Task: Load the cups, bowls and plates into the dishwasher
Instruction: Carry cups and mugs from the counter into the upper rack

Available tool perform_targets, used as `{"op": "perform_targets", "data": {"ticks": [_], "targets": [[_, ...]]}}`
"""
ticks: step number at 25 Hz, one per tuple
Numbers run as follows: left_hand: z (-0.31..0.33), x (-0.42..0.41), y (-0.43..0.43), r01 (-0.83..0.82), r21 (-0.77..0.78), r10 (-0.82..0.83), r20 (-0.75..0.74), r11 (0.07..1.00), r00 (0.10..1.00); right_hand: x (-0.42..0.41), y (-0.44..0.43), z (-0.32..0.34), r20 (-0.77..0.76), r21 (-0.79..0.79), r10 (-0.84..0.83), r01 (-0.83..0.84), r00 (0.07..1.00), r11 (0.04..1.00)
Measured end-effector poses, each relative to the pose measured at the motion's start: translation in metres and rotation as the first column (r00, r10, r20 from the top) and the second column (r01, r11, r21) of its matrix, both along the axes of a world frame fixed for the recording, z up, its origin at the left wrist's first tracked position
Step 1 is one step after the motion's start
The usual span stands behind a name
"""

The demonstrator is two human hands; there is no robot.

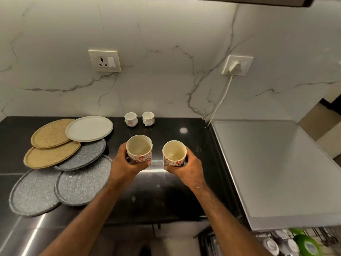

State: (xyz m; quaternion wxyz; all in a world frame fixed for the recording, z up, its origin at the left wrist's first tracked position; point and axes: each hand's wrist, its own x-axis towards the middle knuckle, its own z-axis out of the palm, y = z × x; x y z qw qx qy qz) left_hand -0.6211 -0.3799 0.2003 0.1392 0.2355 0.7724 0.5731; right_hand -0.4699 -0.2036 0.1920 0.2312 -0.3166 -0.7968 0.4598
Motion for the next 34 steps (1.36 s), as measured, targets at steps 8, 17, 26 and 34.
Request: {"op": "perform_targets", "data": {"ticks": [8,17,26,34], "targets": [[0.022,0.135,-0.035,0.007,0.038,-0.004,-0.057,0.999,0.998,0.137,-0.029,0.026,-0.086,0.021,-0.007,0.009,0.996,1.000],[0.025,0.262,-0.075,0.090,0.072,-0.085,-0.067,0.993,0.994,0.265,-0.086,0.037,-0.146,-0.007,-0.046,0.045,0.988,0.999],[0.009,0.388,-0.125,0.128,0.070,-0.128,-0.001,0.989,0.992,0.406,-0.138,0.029,-0.117,-0.041,-0.110,0.106,0.987,0.994],[0.001,0.469,-0.086,0.233,0.081,-0.236,0.040,0.969,0.971,0.494,-0.120,0.021,-0.070,-0.050,-0.184,0.180,0.981,0.982]]}}
